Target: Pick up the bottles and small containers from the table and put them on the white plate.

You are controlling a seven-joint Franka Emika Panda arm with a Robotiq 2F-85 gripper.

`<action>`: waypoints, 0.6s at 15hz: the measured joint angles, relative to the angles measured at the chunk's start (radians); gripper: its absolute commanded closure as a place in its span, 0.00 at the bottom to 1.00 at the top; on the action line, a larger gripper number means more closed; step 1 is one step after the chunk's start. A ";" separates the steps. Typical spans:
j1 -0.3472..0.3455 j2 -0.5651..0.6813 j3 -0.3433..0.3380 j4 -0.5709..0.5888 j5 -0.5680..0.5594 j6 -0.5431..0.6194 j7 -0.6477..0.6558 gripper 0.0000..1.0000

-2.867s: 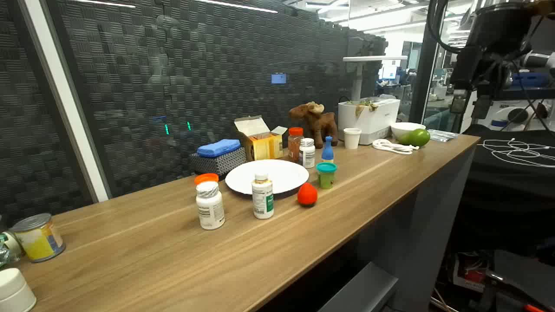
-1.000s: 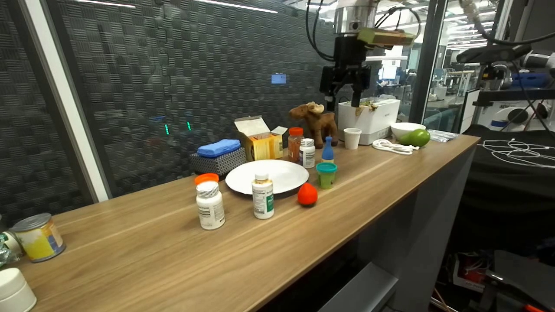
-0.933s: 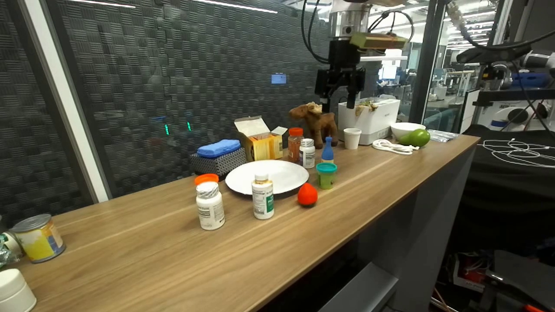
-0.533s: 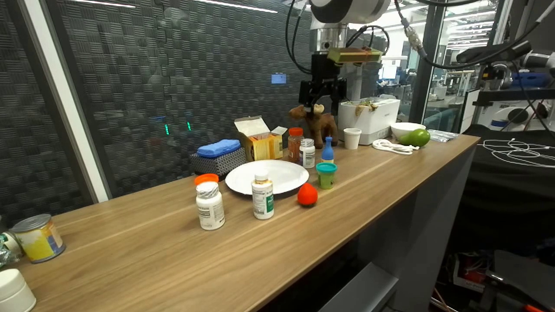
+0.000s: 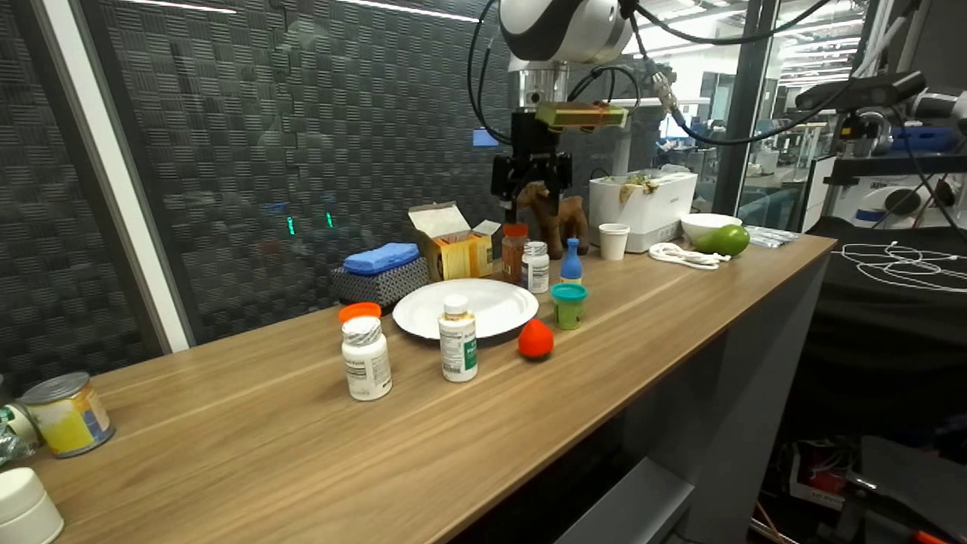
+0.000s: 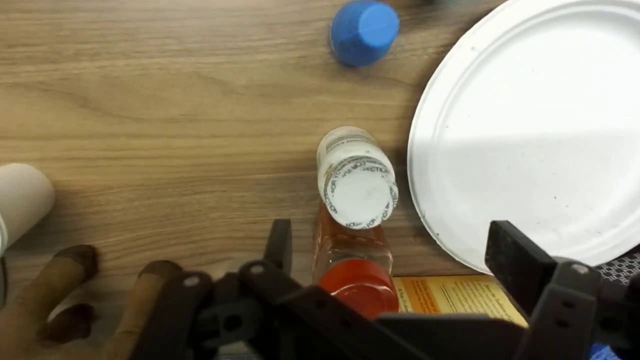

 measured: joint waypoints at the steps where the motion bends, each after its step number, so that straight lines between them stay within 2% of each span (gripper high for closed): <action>1: -0.001 0.016 0.000 0.015 0.000 0.000 -0.003 0.00; 4: -0.006 0.064 -0.001 0.060 0.000 0.003 -0.014 0.00; 6: -0.011 0.091 -0.001 0.089 0.000 0.006 -0.023 0.26; 9: -0.016 0.120 -0.001 0.129 0.000 0.009 -0.031 0.50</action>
